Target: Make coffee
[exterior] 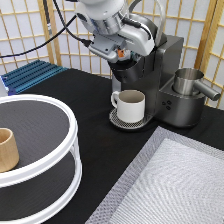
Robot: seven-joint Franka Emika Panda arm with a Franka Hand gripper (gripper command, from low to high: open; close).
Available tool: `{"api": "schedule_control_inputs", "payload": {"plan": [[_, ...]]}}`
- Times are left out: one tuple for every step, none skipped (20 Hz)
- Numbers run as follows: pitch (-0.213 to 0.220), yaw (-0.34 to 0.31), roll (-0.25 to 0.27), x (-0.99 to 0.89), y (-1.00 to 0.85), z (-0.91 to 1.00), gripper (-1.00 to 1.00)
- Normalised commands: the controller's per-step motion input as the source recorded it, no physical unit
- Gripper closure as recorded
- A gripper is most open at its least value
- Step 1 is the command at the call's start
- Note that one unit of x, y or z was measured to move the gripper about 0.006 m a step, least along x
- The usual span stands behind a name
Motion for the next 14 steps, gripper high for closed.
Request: {"api": "schedule_control_inputs", "payload": {"plan": [[0.0,-0.1,0.005,-0.24,-0.29,0.43,-1.0],[-0.015,-0.105,0.012,-0.25,-0.33,0.55,-1.0],[-0.023,-0.111,0.026,-0.23,-0.38,0.63,-1.0],[-0.032,-0.11,0.026,-0.2,-0.4,0.61,-1.0],[-0.036,-0.096,0.049,-0.17,-0.49,0.56,-1.0],[-0.038,-0.096,0.07,-0.2,-0.58,0.49,-1.0],[-0.041,-0.093,0.093,-0.2,-0.62,0.35,-1.0],[-0.045,-0.098,0.088,-0.19,-0.61,0.36,-1.0],[-0.031,-0.089,0.098,-0.21,-0.59,0.45,-1.0],[-0.018,-0.09,0.098,-0.28,-0.5,0.56,-1.0],[-0.019,-0.103,0.087,-0.42,-0.35,0.71,-1.0],[-0.018,-0.099,0.077,-0.44,-0.26,0.79,-1.0],[-0.043,-0.096,0.033,-0.48,0.0,0.89,-1.0],[-0.052,-0.101,0.003,-0.46,0.05,0.95,-1.0]]}}
